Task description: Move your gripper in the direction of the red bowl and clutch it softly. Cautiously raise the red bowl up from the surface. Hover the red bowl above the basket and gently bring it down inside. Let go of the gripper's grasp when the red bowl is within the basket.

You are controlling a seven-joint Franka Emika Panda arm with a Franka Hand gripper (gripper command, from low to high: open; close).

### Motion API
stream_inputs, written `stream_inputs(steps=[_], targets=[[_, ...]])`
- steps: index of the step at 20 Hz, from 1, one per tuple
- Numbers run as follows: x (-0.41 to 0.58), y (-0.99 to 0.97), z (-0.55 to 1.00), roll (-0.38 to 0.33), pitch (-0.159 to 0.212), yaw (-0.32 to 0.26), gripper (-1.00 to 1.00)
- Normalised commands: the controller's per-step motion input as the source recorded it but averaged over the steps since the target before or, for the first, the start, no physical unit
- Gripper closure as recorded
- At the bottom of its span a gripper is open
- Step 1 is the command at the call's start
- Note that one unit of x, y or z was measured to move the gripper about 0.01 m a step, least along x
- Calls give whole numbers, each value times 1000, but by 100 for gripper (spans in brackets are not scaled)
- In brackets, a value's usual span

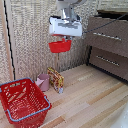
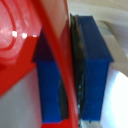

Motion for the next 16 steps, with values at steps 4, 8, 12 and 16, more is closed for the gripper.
stream_inputs(steps=[4, 8, 12, 16], targets=[[0, 917, 0, 0, -181, -7, 100], [0, 933, -1, 0, -180, -5, 100], [0, 934, -247, -37, -162, 0, 100], [-34, 922, -679, -105, -72, 0, 100]])
